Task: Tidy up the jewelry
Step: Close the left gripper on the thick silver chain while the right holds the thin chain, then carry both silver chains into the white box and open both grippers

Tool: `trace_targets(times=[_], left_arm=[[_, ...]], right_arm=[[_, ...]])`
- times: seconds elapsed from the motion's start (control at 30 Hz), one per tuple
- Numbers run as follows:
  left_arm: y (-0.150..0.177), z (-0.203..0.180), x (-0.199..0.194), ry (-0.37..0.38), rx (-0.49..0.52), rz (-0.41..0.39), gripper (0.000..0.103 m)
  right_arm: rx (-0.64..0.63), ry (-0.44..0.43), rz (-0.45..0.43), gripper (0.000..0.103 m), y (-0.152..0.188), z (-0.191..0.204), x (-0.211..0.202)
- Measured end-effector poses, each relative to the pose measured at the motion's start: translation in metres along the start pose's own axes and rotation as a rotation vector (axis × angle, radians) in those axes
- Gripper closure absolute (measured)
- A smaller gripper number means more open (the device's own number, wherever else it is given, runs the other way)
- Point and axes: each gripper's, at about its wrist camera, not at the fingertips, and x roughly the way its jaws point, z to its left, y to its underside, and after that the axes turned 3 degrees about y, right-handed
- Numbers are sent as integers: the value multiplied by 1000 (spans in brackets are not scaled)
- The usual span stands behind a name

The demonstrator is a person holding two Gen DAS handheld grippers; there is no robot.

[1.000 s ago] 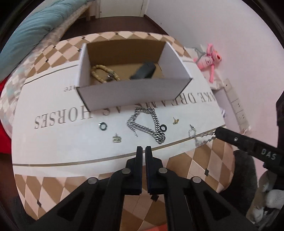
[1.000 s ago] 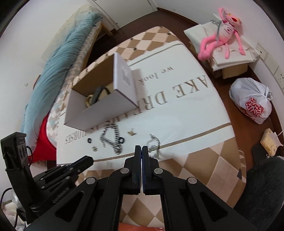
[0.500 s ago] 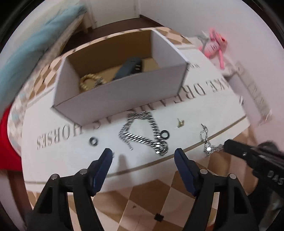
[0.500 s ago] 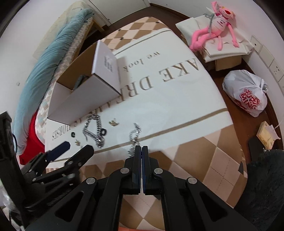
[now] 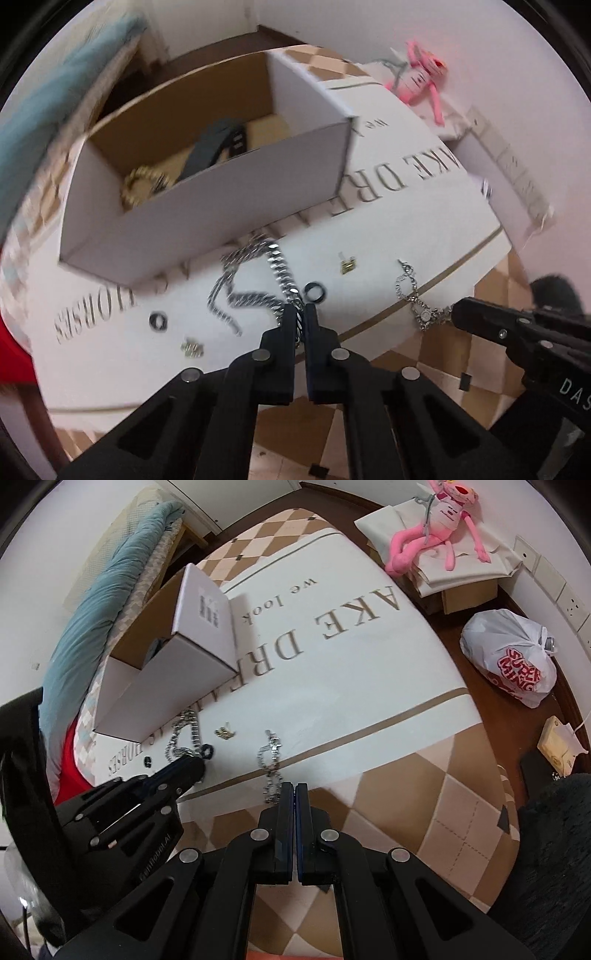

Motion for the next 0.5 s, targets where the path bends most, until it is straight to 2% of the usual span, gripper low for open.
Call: trace_targets(times=[0.13,0.23,0.37,0.5], left_arm=[[16,27,-27,54,-129,-31,102],[31,42,-51,84,-188,-59,102],[43,55,-76,104,-227,-90,102],[33,61,-95,118,-250,-136,102]], right_arm=[[-15,-31,-18,103,0,11,-11],[-25,-59,-29,103,-1,18,-20],[-40,-90,-42,103,-3,28,-33],[-51,-132,-49,103,-8,39,-45]])
